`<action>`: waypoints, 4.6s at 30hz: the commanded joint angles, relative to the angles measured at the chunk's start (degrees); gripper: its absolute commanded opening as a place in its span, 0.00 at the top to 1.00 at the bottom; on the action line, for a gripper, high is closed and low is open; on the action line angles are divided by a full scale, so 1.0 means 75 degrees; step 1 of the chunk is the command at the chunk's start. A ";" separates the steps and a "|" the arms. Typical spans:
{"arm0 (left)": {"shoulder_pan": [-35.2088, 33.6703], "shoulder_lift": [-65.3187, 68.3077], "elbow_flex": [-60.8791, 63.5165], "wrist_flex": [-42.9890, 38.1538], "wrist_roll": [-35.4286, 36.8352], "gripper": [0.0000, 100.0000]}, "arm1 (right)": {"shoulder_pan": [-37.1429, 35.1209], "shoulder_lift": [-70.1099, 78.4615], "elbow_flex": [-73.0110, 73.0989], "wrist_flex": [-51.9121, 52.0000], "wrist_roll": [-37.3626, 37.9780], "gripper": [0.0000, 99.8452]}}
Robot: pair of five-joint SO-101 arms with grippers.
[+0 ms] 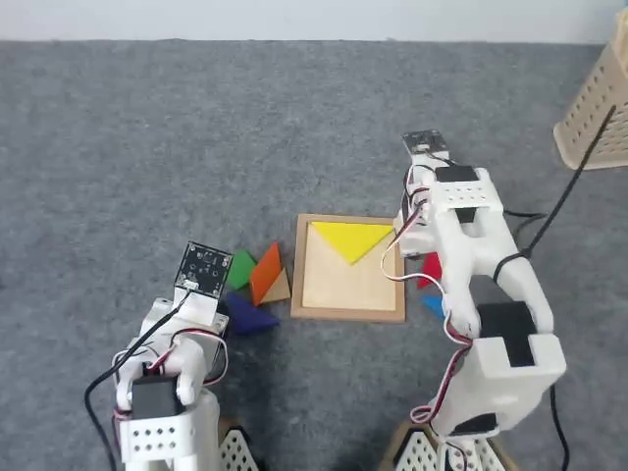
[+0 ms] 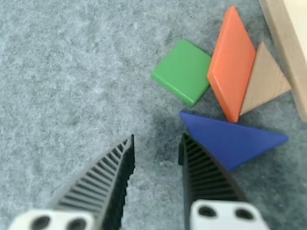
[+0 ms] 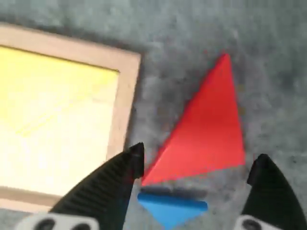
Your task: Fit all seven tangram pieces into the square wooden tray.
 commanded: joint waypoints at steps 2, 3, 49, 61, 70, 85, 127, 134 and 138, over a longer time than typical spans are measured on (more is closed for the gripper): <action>0.0023 -0.0141 -0.0041 0.0035 -0.0012 0.85 | 0.0217 0.0557 -0.0211 -0.0158 -0.0117 0.66; 0.0023 -0.0141 -0.0041 0.0035 -0.0012 0.85 | 0.0311 0.0697 -0.0293 -0.0158 -0.0117 0.66; 0.0023 -0.0141 -0.0041 0.0035 -0.0012 0.85 | 0.0381 0.0674 -0.0387 0.0064 0.0715 0.71; 0.0023 -0.0141 -0.0041 0.0035 -0.0012 0.85 | 0.0240 0.1459 -0.0785 0.0275 0.1020 0.76; 0.0023 -0.0141 -0.0041 0.0035 -0.0012 0.85 | 0.0240 0.1377 -0.0856 0.0322 0.1008 0.89; 0.0023 -0.0141 -0.0041 0.0035 -0.0012 0.85 | 0.0135 -0.0873 -0.0176 0.0416 0.1008 0.90; 0.0023 -0.0141 -0.0041 0.0035 -0.0012 0.85 | 0.0826 -0.0006 0.0281 -0.0240 0.0516 0.72; 0.0023 -0.0141 -0.0041 0.0035 -0.0012 0.85 | 0.0815 0.0580 0.0481 -0.0381 0.0105 0.72; 0.0023 -0.0141 -0.0041 0.0035 -0.0012 0.85 | 0.0815 0.0639 0.0422 -0.0369 0.0059 0.74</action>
